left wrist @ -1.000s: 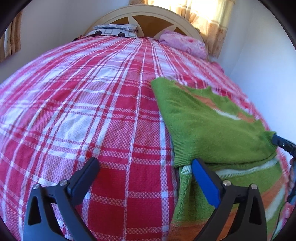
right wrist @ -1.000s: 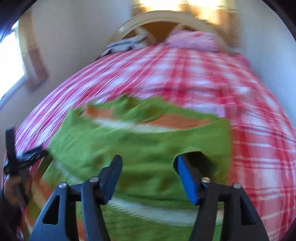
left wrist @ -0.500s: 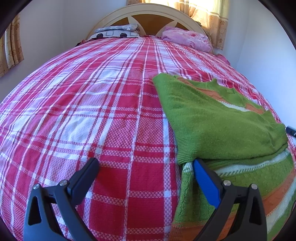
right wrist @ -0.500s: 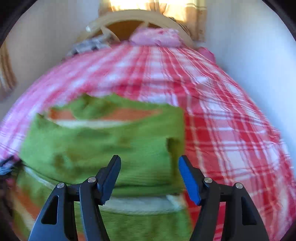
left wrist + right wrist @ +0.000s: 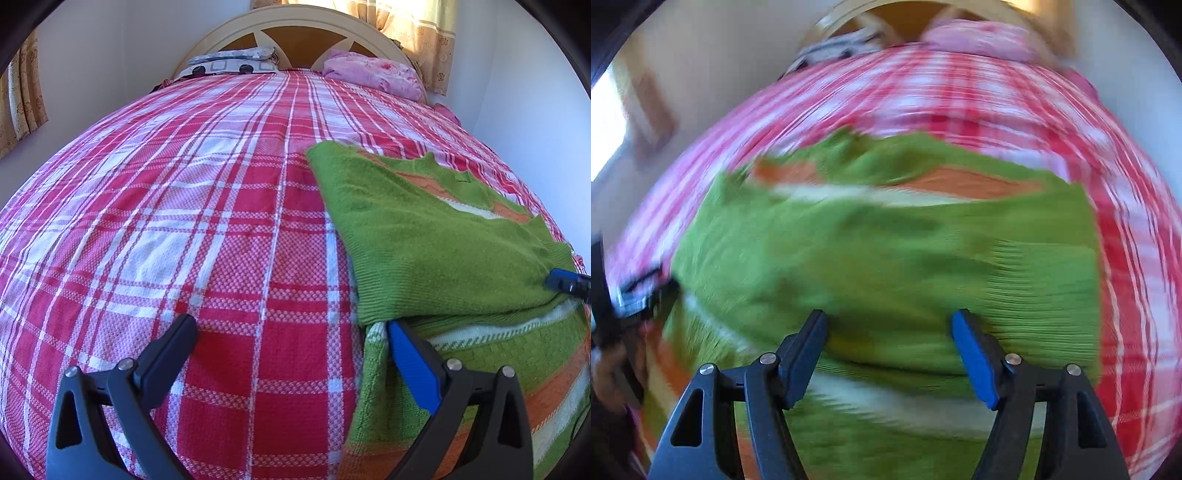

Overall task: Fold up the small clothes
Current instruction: 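Smooth the folded sleeves flat with the right gripper, then withdraw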

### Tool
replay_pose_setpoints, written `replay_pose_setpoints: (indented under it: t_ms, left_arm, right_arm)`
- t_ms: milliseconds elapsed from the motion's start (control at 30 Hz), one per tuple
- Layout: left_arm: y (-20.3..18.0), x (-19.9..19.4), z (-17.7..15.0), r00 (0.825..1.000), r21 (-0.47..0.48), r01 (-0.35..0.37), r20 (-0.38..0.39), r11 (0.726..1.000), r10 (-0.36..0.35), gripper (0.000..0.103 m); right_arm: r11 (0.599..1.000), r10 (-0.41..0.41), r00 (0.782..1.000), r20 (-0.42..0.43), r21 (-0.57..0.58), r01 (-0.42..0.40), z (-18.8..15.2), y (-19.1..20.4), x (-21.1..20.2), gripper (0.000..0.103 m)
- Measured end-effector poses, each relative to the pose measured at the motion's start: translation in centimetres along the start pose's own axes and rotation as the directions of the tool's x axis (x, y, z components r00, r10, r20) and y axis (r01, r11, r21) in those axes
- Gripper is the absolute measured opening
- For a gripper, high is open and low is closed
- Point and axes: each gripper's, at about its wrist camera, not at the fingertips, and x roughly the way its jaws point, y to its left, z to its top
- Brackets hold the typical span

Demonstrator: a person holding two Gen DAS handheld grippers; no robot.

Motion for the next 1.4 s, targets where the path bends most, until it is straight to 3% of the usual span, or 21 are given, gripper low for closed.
replay_pose_setpoints:
  t_ms: [133,267,633,967,1267,1400]
  left_arm:
    - [-0.1,0.2,0.0,1.0,0.005,-0.003,-0.003,1.0,0.003,0.103]
    - [-0.2,0.3,0.0,1.0,0.012,-0.011,-0.008,1.0,0.011,0.103]
    - [-0.5,0.1,-0.1,1.0,0.029,-0.015,-0.009,0.999,0.015,0.103]
    - [0.6,-3.0,-1.5,0.998,-0.044,0.05,0.026,0.998,-0.049,0.103]
    - [-0.6,-7.4,-5.0,0.993,0.024,0.11,0.042,0.994,-0.111,0.103]
    - [-1.1,-8.8,-6.5,0.993,0.052,0.104,0.045,0.993,-0.107,0.103]
  right_arm:
    - [1.0,-0.013,1.0,0.009,-0.006,0.013,-0.7,-1.4,-0.6,0.07]
    - [0.988,-0.108,0.994,0.019,-0.111,0.11,-1.3,0.8,-0.4,0.071]
    - [0.987,-0.131,0.989,0.068,-0.089,0.137,-2.8,0.2,-2.8,0.071]
    - [0.991,-0.11,0.991,0.082,-0.066,0.115,-5.4,0.2,-4.9,0.071]
    - [0.996,-0.066,0.995,0.074,-0.049,0.07,-8.9,0.8,-7.3,0.071]
    - [0.996,-0.063,0.995,0.083,-0.059,0.068,-10.5,1.6,-8.3,0.071]
